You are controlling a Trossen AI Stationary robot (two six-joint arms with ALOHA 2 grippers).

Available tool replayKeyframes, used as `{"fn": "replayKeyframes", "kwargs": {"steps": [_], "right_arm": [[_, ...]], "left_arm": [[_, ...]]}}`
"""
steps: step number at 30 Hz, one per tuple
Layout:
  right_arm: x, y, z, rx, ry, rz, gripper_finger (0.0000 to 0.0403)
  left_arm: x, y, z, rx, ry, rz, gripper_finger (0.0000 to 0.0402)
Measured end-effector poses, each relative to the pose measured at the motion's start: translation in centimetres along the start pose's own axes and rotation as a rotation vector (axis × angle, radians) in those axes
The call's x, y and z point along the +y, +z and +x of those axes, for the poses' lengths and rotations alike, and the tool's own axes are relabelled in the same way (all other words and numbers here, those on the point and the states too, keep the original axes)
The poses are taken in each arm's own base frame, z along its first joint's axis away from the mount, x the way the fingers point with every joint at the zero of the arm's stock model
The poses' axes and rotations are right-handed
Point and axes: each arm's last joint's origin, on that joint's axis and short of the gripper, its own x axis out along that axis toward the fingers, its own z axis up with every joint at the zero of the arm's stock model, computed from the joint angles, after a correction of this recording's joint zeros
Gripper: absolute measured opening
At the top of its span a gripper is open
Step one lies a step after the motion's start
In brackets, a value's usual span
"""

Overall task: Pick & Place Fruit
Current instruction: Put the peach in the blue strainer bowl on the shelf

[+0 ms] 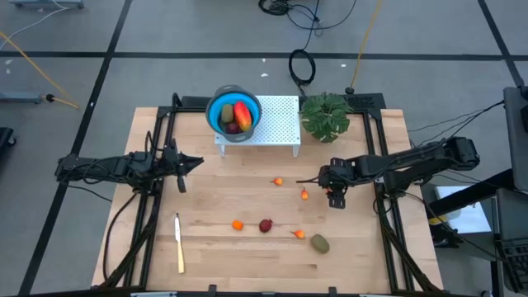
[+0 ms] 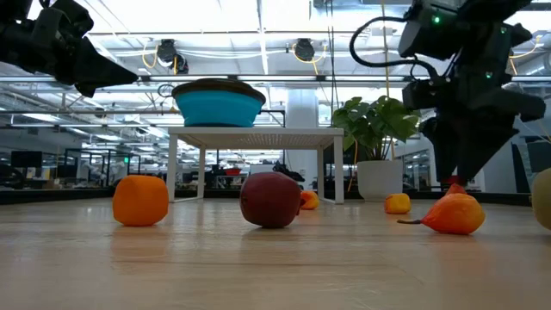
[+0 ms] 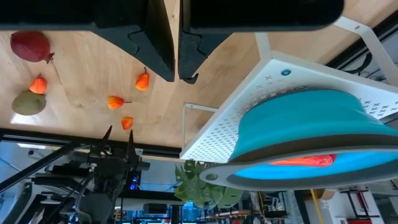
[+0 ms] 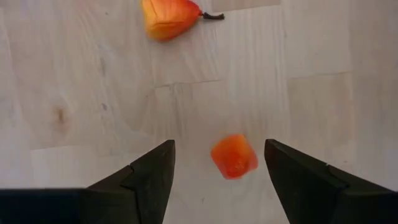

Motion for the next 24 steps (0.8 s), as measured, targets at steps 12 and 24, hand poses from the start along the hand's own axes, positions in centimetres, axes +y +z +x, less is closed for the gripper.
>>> {"fn": "replayKeyframes", "kwargs": {"steps": [12,24], "right_arm": [[-0.2,-2.0,2.3,-0.020,0.000,-0.001,0.0240],[-0.3,-2.4,3.1,-0.063,-0.019,-0.008,0.0233]], "left_arm": [[0.1,0.0,0.0,-0.002,0.024,-0.042,0.0021],[0.1,0.0,0.0,-0.003,0.024,-0.075,0.0021]]}}
